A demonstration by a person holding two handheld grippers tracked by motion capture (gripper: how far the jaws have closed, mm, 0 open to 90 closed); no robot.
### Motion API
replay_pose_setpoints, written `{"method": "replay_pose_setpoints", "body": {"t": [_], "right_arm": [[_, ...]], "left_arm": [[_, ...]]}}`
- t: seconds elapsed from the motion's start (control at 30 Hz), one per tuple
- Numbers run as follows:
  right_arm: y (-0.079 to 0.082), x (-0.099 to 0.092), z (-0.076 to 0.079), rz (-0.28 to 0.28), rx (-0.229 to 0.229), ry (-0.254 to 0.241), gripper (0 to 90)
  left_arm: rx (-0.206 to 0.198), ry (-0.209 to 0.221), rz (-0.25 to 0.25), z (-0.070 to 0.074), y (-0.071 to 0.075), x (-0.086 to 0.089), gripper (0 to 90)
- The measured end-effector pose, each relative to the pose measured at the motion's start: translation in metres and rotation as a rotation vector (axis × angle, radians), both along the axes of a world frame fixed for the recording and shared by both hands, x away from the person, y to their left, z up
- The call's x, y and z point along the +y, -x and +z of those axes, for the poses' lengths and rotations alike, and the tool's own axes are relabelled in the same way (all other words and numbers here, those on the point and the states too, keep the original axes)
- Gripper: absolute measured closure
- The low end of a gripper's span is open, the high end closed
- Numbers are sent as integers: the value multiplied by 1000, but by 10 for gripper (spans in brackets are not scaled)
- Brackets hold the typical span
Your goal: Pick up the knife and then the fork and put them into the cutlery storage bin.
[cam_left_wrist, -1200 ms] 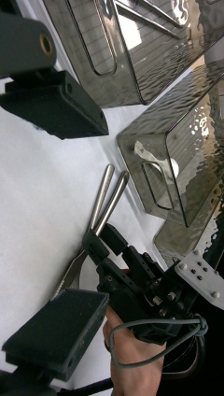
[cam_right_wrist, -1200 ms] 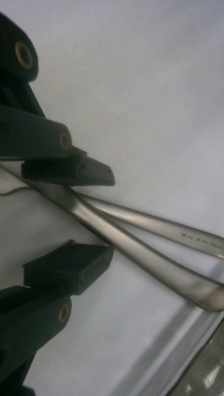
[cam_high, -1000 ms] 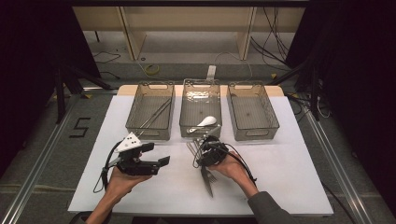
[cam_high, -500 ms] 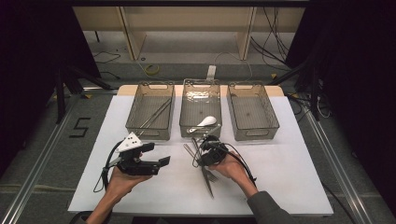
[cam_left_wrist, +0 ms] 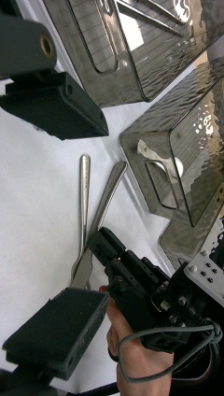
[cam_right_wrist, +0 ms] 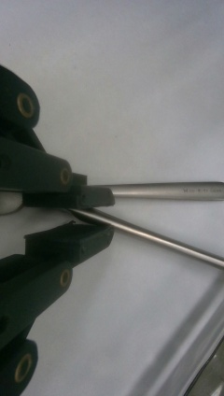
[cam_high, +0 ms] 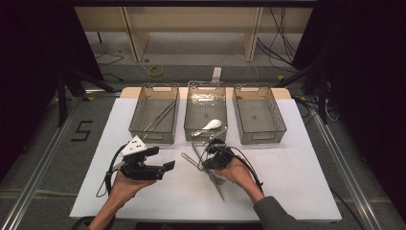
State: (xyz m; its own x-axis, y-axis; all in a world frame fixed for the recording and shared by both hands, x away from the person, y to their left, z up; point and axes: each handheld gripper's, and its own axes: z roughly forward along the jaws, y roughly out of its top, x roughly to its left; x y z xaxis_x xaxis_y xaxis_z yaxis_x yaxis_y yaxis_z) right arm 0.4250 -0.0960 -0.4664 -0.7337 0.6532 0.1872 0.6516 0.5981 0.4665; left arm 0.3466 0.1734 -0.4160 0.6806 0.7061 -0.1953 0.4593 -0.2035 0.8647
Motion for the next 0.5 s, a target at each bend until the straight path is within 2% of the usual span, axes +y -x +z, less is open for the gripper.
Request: {"method": "replay_pose_setpoints", "body": {"t": [0.1, 0.23, 0.5], "right_arm": [[-1, 1, 0, -2, 7, 10, 805], [0, 5, -3, -4, -11, 45, 777], [2, 8, -3, -6, -26, 60, 775]], "left_arm": [[0, -4, -3, 0, 0, 0, 160], [-2, 2, -2, 0, 0, 0, 163], [-3, -3, -8, 0, 0, -1, 163]]}}
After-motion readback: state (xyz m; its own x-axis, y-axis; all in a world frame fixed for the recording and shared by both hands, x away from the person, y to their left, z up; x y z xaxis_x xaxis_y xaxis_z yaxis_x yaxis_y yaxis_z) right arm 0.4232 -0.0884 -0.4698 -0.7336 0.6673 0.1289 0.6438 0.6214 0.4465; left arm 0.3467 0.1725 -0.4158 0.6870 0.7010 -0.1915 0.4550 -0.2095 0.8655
